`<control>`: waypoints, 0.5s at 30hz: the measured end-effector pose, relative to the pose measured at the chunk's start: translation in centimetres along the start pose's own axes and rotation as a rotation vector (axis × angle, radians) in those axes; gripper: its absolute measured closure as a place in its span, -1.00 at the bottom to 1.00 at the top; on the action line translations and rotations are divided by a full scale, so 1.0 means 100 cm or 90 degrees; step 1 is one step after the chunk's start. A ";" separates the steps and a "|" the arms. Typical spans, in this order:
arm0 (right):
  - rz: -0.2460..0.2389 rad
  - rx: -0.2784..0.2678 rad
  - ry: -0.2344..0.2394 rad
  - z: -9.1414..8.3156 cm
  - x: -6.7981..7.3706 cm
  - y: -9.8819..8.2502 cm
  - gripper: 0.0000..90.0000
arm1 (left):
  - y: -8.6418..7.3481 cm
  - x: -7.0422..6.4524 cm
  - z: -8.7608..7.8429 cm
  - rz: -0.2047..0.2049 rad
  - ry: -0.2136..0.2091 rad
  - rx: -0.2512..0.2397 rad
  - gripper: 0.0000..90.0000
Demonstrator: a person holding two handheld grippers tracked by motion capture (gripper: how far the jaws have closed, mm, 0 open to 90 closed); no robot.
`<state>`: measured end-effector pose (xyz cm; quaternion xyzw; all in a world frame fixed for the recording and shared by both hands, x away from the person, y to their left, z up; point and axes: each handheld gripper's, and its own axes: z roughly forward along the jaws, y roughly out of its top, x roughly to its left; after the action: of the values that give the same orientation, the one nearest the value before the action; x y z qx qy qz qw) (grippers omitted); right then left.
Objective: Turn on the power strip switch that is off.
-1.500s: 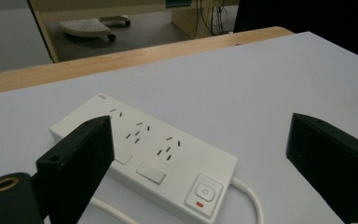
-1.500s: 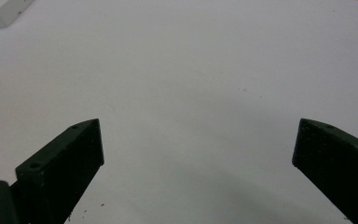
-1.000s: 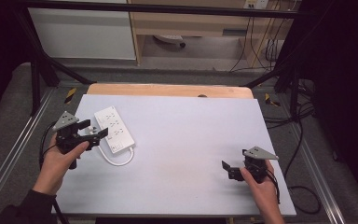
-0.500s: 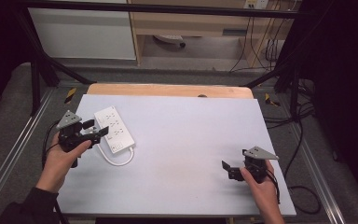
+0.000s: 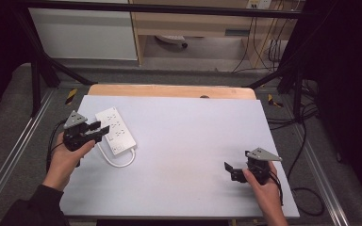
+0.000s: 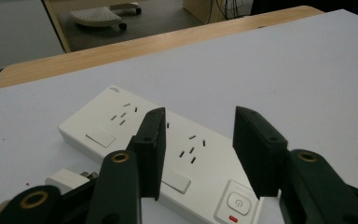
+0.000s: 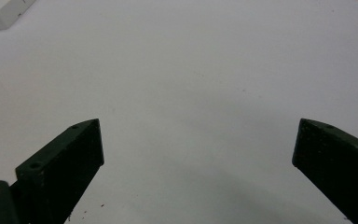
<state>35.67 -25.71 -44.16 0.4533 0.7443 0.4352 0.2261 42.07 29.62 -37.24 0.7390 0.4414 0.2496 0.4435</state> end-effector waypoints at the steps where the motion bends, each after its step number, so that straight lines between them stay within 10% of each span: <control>1: 0.000 0.000 0.000 0.000 0.000 0.000 -0.95 | 0.000 0.000 0.000 0.003 0.002 0.001 0.27; 15: 0.003 0.001 0.001 0.000 0.000 0.000 -0.95 | -0.002 0.000 0.006 0.009 -0.004 -0.002 0.63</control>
<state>35.64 -25.75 -44.14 0.4549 0.7435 0.4360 0.2239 42.44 29.36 -37.72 0.7420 0.4346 0.2511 0.4445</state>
